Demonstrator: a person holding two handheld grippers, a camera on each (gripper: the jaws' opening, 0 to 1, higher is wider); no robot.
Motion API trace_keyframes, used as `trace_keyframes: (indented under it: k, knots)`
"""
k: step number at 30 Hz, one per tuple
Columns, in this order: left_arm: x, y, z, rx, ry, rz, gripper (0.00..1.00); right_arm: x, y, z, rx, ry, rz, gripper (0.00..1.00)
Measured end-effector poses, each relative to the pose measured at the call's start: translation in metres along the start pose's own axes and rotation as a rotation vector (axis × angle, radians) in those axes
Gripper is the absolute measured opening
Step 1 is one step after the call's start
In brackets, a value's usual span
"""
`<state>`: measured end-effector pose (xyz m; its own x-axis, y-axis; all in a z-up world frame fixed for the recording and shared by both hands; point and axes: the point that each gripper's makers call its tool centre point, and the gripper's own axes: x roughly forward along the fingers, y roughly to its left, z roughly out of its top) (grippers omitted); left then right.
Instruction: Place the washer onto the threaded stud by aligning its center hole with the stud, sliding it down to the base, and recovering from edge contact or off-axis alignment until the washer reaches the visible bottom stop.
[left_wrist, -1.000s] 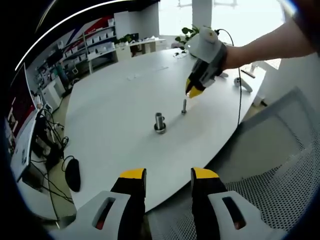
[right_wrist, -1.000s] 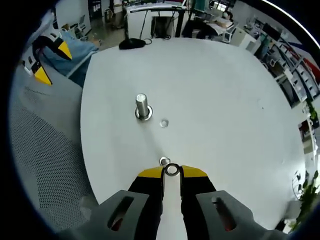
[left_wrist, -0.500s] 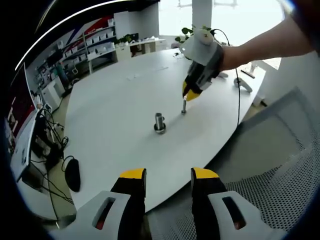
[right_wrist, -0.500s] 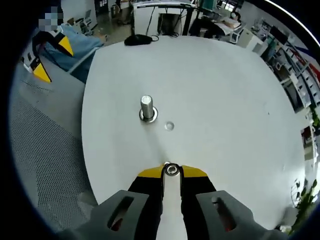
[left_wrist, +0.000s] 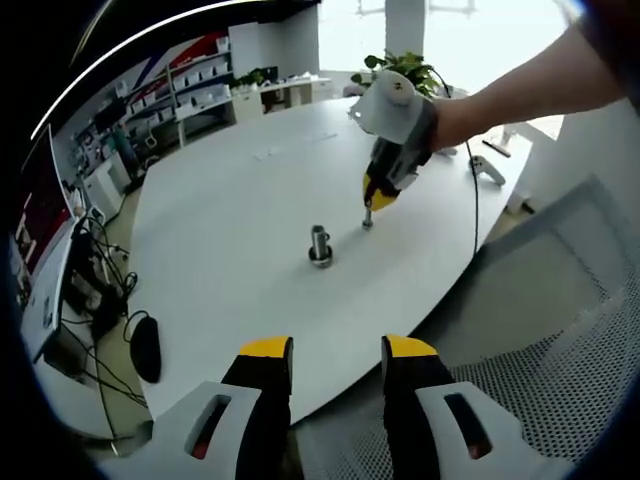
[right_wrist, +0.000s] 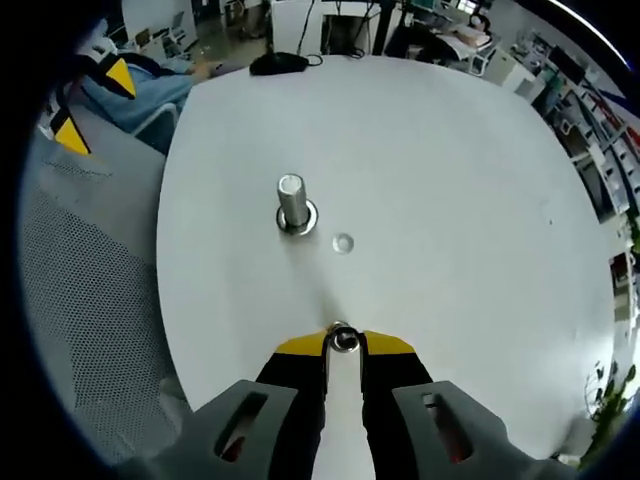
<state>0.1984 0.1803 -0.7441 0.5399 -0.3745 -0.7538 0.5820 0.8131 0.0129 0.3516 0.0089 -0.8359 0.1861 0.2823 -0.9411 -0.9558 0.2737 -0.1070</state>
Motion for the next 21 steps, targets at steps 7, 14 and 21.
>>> trace_keyframes:
  k: [7, 14, 21]
  knots:
    - [0.0, 0.002, -0.003, -0.007, 0.011, 0.007, 0.33, 0.019, 0.002, -0.011, 0.02, 0.055, 0.023, 0.13]
    - [0.0, 0.001, -0.002, -0.009, 0.008, 0.005, 0.33, 0.024, 0.006, -0.014, 0.016, 0.088, 0.043, 0.14]
    - [0.002, 0.002, 0.0, -0.009, 0.007, 0.008, 0.33, 0.025, 0.005, -0.017, 0.023, 0.098, 0.055, 0.18]
